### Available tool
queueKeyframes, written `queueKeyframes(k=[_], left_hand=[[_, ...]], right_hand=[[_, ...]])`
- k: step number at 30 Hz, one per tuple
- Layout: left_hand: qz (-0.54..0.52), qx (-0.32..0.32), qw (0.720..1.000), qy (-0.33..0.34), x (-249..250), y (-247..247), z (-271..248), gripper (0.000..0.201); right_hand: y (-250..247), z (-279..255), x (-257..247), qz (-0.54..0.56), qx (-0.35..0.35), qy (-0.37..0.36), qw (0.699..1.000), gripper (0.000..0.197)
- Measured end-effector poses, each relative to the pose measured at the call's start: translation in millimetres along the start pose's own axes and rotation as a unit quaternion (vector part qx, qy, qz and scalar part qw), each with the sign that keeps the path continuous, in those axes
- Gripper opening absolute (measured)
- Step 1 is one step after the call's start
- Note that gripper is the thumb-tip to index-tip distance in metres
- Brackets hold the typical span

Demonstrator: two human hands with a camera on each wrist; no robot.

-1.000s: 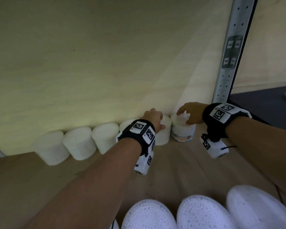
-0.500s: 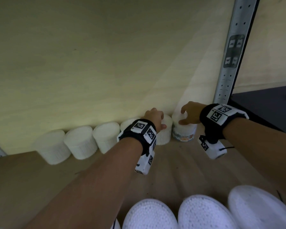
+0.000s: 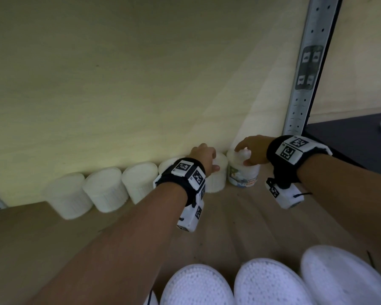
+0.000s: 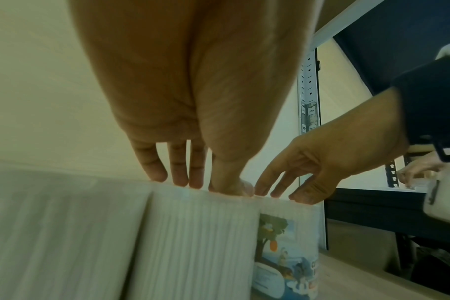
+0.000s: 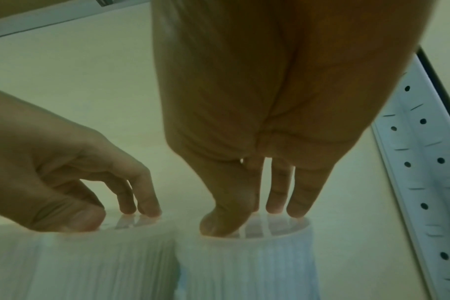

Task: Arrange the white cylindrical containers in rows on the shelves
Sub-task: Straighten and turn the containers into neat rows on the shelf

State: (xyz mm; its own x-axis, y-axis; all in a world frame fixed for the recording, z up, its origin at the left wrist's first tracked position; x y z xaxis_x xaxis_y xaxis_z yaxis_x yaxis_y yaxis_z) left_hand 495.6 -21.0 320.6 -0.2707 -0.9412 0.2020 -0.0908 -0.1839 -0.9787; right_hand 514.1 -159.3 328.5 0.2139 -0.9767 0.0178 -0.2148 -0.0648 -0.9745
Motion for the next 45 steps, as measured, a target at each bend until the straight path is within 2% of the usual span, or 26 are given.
queueKeyframes(k=[13,18,23,25,28,30,34,41,45], left_hand=[[-0.004,-0.016,1.000,0.002,-0.7,-2.6,0.1,0.047],[-0.006,-0.048,0.999,0.020,1.2,-6.4,-2.4,0.043],[-0.011,-0.070,0.997,0.032,5.5,-12.6,-4.5,0.047],[-0.035,-0.062,0.997,0.013,2.1,-13.0,-2.9,0.048],[-0.034,-0.009,0.999,-0.017,-2.2,-12.8,1.3,0.041],[-0.011,0.009,0.999,-0.036,-3.0,-9.2,4.4,0.051],[0.032,-0.002,0.998,-0.057,-3.0,-1.0,8.5,0.061],[0.002,-0.007,1.000,-0.024,0.0,-4.7,5.7,0.051],[-0.017,-0.040,0.999,-0.012,-0.7,-2.9,6.2,0.048]], right_hand=[[-2.6,-3.1,1.0,-0.008,-0.005,0.000,1.000,0.058],[-3.5,-4.1,1.2,0.001,-0.008,0.002,1.000,0.058],[-4.2,-6.0,0.8,0.009,-0.011,0.005,1.000,0.057],[-4.1,-6.4,1.2,0.008,-0.010,0.007,1.000,0.057],[-5.0,-5.8,0.9,0.011,-0.007,0.005,1.000,0.057],[-5.3,-5.7,0.9,0.014,-0.006,0.004,1.000,0.057],[-3.3,-5.1,2.0,0.018,-0.004,0.001,1.000,0.057],[-3.8,-4.0,1.6,0.019,-0.003,-0.004,1.000,0.057],[-3.0,-2.5,2.3,0.019,-0.002,-0.005,1.000,0.057]])
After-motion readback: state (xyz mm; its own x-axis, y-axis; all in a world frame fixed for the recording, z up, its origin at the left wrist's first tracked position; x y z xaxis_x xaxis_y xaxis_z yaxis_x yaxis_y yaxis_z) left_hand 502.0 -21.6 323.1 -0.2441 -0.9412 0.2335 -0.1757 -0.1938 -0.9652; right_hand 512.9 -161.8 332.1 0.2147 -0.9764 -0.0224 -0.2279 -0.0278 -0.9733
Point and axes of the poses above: each hand's wrist, its own z-axis towards the middle knuckle, its own y-axis out of the palm, x = y × z, the point moved 7 cm from there along z, towards the middle knuckle
